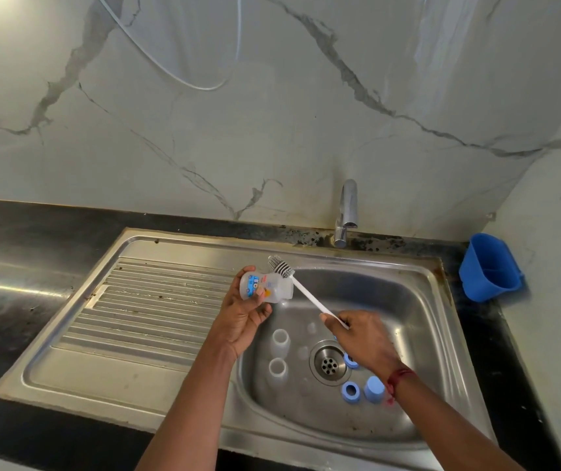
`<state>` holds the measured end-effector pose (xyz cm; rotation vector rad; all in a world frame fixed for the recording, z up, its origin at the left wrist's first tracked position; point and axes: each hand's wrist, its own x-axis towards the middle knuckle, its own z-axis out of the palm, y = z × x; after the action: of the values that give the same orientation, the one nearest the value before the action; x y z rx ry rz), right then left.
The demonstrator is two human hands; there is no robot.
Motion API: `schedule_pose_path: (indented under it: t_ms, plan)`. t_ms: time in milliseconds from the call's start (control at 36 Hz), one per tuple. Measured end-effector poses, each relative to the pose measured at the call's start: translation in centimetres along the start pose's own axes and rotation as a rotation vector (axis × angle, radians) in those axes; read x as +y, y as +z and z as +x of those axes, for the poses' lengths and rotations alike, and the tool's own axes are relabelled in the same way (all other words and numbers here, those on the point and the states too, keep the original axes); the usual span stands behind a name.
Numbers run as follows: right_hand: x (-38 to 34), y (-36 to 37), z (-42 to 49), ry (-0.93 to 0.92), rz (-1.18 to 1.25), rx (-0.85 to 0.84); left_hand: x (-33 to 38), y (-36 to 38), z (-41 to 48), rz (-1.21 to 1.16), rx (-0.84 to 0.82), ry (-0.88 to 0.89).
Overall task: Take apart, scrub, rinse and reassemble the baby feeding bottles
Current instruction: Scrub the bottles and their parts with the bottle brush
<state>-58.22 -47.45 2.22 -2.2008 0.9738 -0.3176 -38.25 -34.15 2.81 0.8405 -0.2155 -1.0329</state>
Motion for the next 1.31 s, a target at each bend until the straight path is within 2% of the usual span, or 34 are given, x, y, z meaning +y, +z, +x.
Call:
schedule_pose_path:
  t_ms: [528,806,1111,1306]
  plan:
    - [0.3,1.0,0.0,0.024,0.015,-0.019,-0.4,0.6,1.9,-0.243,0.14,0.103]
    - [-0.5,1.9,0.5,0.07,0.121,-0.017,-0.9,1.3,1.5,-0.162,0.131,0.072]
    - [0.4,3.0,-0.6,0.082,0.143,-0.042,0.4,1.3,1.8,-0.124,0.297,0.152]
    - [0.2,2.5,0.1,0.106,0.123,-0.059,-0.1,1.7,1.6,-0.046,0.251,0.137]
